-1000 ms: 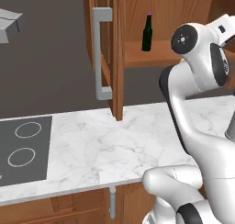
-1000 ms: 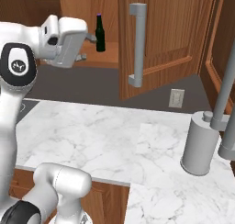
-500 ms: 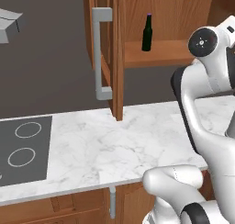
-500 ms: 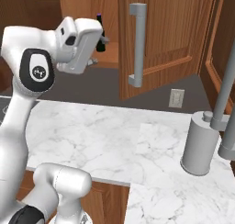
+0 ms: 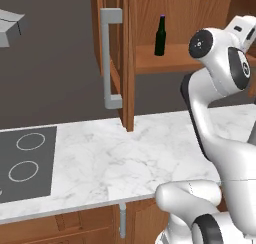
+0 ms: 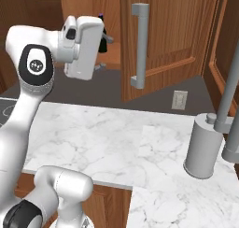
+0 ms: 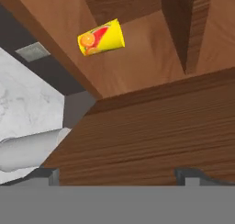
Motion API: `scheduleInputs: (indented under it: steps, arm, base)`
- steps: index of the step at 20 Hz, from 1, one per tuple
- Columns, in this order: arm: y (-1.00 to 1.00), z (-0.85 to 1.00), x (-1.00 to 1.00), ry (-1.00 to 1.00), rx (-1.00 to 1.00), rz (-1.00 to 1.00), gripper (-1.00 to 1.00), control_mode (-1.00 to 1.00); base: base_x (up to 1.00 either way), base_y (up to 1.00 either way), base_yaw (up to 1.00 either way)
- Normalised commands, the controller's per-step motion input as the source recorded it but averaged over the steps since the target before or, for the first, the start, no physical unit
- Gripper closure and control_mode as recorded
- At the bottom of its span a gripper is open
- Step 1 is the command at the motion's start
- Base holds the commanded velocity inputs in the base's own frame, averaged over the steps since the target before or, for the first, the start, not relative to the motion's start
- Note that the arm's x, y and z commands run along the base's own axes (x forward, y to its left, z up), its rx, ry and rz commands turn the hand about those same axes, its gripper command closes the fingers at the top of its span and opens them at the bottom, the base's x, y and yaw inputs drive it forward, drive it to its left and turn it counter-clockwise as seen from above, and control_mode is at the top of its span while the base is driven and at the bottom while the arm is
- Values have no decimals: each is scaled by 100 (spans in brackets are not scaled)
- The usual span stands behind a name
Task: Open the cabinet directly in front. Then move the beer and the cup to the dining counter with the jar on it.
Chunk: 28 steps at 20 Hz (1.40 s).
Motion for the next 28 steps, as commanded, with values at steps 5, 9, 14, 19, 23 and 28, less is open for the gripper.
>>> scheduleInputs:
  steps: [5,9,14,19,23,28]
  arm:
    - [-13,-11,19,7,-6,-4,-100,-100]
    - [-24,-5,4,2,-3,-7,-100,-100]
    - [-28,0,0,0,-4,-11,-100,-100]
    - [-29,-4,0,0,-7,-15,-100,-100]
    - [-34,-1,0,0,-7,-15,-100,-100]
    - [-41,0,-3,0,-5,-15,-100,-100]
  base:
    - [0,0,0]
    - [0,0,0]
    - [0,0,0]
    - [0,0,0]
    - [0,0,0]
    - [0,0,0]
